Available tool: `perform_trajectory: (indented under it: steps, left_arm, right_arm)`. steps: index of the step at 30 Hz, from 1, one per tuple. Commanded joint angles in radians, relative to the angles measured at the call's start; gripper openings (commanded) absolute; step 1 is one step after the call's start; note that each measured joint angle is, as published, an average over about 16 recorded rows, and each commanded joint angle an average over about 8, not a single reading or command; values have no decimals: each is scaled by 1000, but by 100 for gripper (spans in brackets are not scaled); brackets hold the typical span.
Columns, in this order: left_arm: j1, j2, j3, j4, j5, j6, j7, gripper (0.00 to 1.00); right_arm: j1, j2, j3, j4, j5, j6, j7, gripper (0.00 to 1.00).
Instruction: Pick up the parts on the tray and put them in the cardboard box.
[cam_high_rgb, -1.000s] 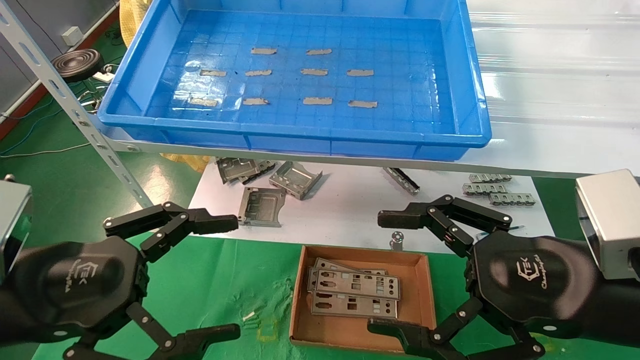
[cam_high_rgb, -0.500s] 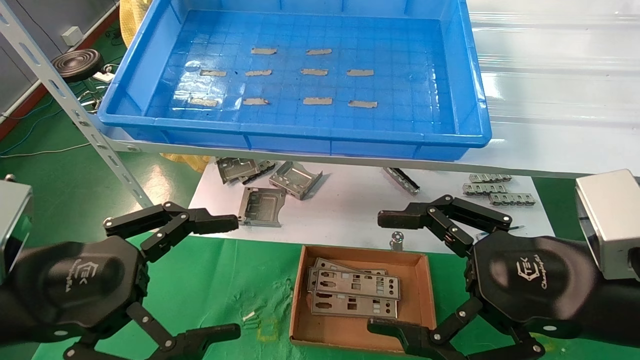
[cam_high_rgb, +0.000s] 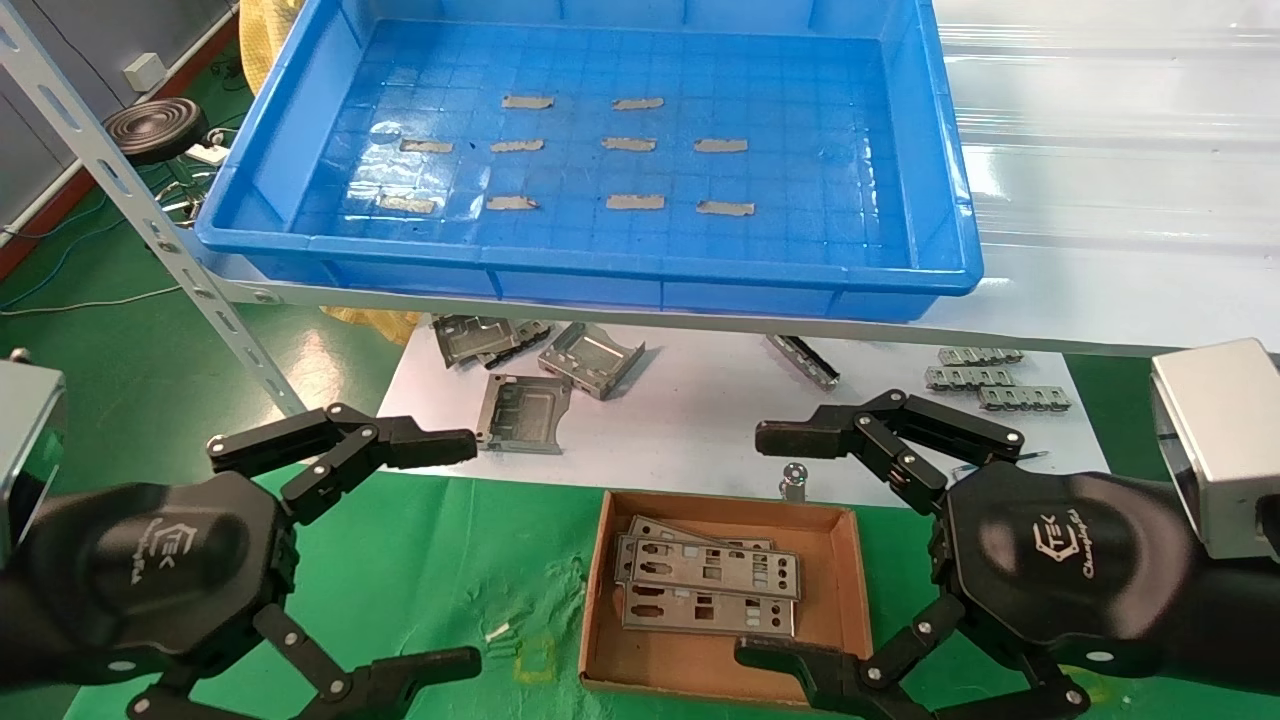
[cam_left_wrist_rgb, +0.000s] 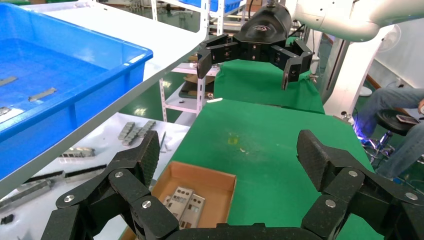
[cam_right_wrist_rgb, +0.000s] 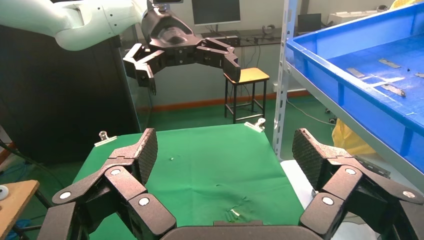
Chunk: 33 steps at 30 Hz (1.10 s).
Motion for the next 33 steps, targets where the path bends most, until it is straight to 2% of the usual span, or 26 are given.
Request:
perform_trajectory:
  steps: [1,33]
  left_arm:
    - [0,0,0,0,0,0,0,100]
    - [0,0,0,0,0,0,0,100]
  right_arm:
    - [0,0,0,0,0,0,0,100]
    - [0,0,0,0,0,0,0,100]
